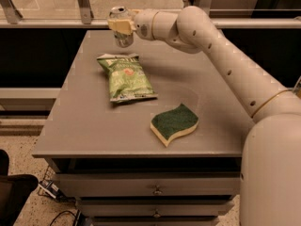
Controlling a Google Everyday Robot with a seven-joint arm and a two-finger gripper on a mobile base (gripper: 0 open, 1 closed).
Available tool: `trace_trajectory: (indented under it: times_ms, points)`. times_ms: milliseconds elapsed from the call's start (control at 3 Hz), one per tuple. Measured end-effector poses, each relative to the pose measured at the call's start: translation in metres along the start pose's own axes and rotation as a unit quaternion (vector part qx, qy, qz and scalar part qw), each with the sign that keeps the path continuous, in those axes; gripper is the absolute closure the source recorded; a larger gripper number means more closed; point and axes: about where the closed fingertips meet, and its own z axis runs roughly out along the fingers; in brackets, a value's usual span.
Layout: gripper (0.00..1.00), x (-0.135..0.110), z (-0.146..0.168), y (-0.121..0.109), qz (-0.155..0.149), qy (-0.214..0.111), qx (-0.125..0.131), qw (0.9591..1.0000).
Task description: Pick 7up can
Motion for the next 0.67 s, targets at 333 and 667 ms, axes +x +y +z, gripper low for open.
trace_trajectory:
  times_ms: [333,667]
  points:
    - [1.00,-0.025,-0.027,0.015,-0.009,-0.001,-0.011,0.9999]
    - [1.00,-0.048,-0.054,0.020,-0.020,-0.009,-0.024,0.9995]
